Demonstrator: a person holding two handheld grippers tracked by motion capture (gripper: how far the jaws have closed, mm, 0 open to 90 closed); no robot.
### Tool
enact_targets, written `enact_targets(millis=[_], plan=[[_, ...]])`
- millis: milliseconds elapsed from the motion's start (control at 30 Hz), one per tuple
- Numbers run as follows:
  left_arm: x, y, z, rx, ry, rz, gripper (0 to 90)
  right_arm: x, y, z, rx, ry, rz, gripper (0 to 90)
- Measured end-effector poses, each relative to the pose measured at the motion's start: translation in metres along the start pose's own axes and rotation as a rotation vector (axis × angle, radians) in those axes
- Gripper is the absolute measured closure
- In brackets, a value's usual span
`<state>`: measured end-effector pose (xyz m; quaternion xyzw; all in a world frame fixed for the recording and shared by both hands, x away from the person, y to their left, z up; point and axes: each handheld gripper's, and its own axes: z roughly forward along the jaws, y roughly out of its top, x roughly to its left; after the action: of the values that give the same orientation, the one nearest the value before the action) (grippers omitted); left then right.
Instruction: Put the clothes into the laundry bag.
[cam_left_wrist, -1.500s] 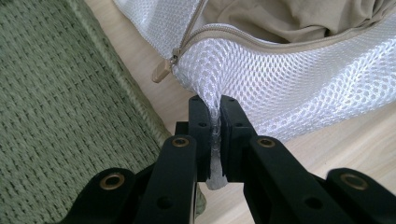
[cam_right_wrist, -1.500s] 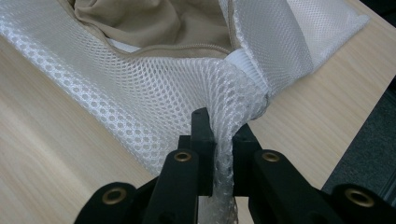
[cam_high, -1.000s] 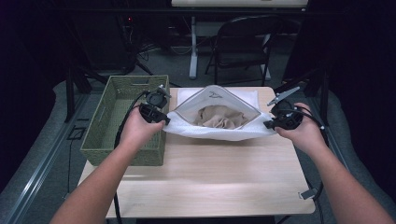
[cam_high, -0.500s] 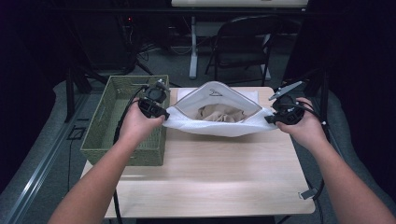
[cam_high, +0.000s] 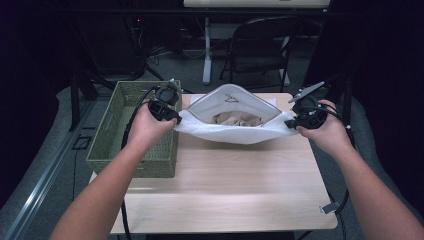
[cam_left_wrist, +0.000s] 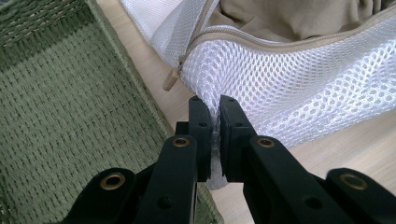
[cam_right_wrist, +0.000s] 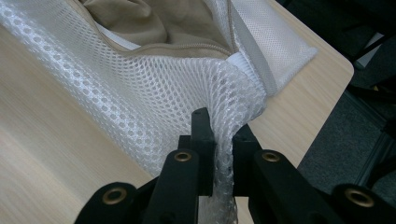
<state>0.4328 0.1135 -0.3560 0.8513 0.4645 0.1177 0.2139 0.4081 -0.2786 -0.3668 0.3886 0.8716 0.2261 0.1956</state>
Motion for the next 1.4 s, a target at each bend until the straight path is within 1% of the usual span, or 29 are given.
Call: enact_targets(millis=[133, 167, 233, 367, 433, 500, 533, 600, 767, 933, 1100, 1167, 1400], plan=[[0.003, 0.003, -0.001, -0.003, -0.007, -0.008, 84.8, -0.003, 0.003, -0.001, -0.003, 0.004, 0.014, 83.6], [0.003, 0.004, -0.001, -0.006, -0.006, -0.014, 84.8, -0.005, 0.004, -0.001, 0.001, 0.009, 0.012, 83.6], [0.004, 0.005, -0.002, -0.005, -0.003, -0.013, 84.9, -0.005, 0.006, -0.001, -0.005, 0.006, 0.018, 83.6], [0.005, 0.009, -0.002, -0.004, 0.003, -0.017, 84.9, -0.007, 0.01, -0.002, 0.003, 0.004, 0.01, 83.6], [0.006, 0.011, -0.003, -0.004, 0.003, -0.017, 84.9, -0.008, 0.013, -0.002, 0.001, -0.001, 0.014, 83.6], [0.007, 0.013, -0.003, -0.005, -0.004, -0.009, 84.9, -0.009, 0.015, -0.003, 0.011, -0.005, 0.008, 83.6], [0.008, 0.014, -0.003, -0.006, -0.006, -0.019, 84.9, -0.009, 0.016, -0.002, 0.004, -0.007, 0.016, 83.6], [0.011, 0.015, -0.002, -0.009, -0.011, -0.031, 84.9, -0.012, 0.019, -0.001, 0.01, -0.01, 0.017, 83.6], [0.015, 0.018, -0.001, -0.006, -0.003, -0.04, 84.9, -0.014, 0.026, 0.0, 0.01, -0.008, 0.023, 83.6], [0.015, 0.024, -0.002, -0.009, 0.018, -0.042, 84.9, -0.016, 0.033, 0.0, 0.019, -0.03, 0.011, 83.6], [0.015, 0.028, -0.003, -0.016, 0.021, -0.044, 84.9, -0.018, 0.037, 0.0, 0.02, -0.043, 0.019, 83.6], [0.016, 0.029, -0.004, -0.016, 0.014, -0.05, 85.0, -0.02, 0.038, -0.002, 0.019, -0.044, 0.02, 83.6], [0.014, 0.032, -0.012, -0.032, 0.021, -0.045, 85.0, -0.023, 0.04, -0.009, -0.003, -0.051, 0.023, 83.6]])
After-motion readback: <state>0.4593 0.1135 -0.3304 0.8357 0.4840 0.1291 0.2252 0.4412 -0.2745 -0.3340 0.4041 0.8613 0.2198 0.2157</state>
